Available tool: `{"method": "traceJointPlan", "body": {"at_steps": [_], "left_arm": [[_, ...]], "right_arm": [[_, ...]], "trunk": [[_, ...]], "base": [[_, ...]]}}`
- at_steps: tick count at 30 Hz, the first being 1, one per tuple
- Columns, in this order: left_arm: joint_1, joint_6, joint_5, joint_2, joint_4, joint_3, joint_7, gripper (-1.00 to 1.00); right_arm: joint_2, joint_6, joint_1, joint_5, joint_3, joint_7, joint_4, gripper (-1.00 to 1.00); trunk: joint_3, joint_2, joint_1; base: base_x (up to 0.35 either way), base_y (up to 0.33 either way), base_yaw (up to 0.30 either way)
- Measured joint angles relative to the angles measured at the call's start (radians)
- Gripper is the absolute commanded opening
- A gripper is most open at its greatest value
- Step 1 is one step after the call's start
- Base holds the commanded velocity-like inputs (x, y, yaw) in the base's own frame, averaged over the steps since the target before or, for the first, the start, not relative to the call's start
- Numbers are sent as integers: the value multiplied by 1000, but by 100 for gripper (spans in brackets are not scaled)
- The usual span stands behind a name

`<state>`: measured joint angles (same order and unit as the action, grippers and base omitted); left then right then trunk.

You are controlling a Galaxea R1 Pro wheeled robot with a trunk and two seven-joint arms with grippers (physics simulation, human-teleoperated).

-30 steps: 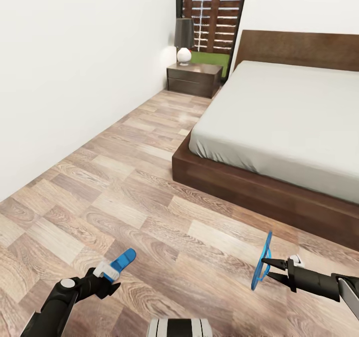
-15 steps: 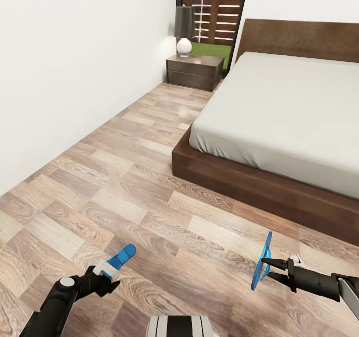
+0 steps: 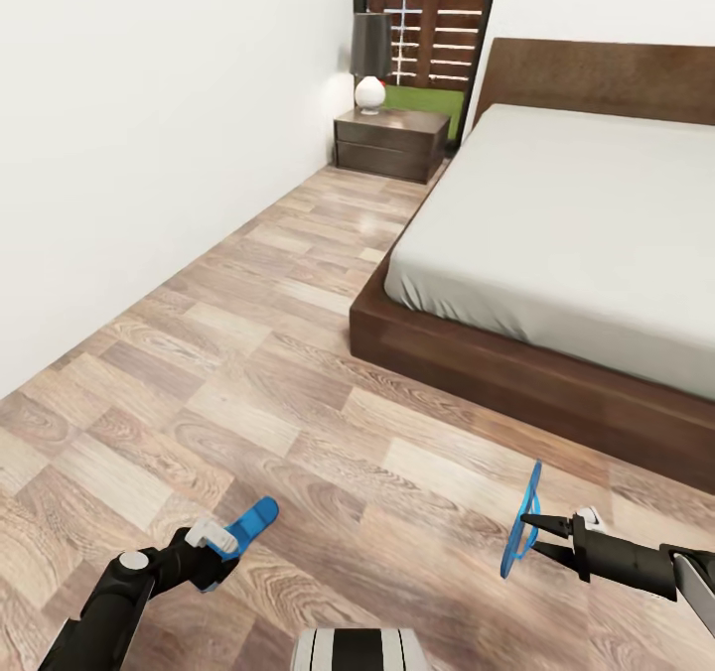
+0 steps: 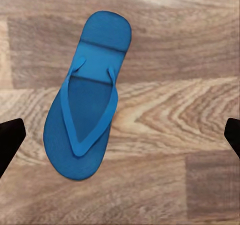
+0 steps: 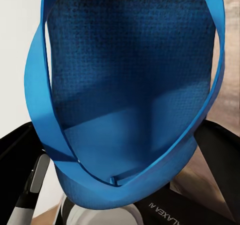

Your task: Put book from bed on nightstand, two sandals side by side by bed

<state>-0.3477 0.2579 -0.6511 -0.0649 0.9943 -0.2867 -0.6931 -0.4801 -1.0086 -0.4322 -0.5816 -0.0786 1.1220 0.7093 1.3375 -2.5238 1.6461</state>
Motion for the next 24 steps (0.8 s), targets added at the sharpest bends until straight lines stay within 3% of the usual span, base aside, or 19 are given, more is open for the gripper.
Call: {"method": "traceJointPlan", "body": {"at_steps": [6,21,24], "left_arm": [[0,0,0,0,0,0,0,100],[0,0,0,2,0,5,0,100],[0,0,-1,2,0,5,0,100]], "right_arm": [[0,0,0,0,0,-1,0,-100],[0,0,0,0,0,-1,0,-100],[0,1,0,2,0,-1,0,-100]], "trunk": [[0,0,0],[4,0,1],[15,-1,2]], "base": [[205,19,0],[6,0,0],[0,0,0]]}}
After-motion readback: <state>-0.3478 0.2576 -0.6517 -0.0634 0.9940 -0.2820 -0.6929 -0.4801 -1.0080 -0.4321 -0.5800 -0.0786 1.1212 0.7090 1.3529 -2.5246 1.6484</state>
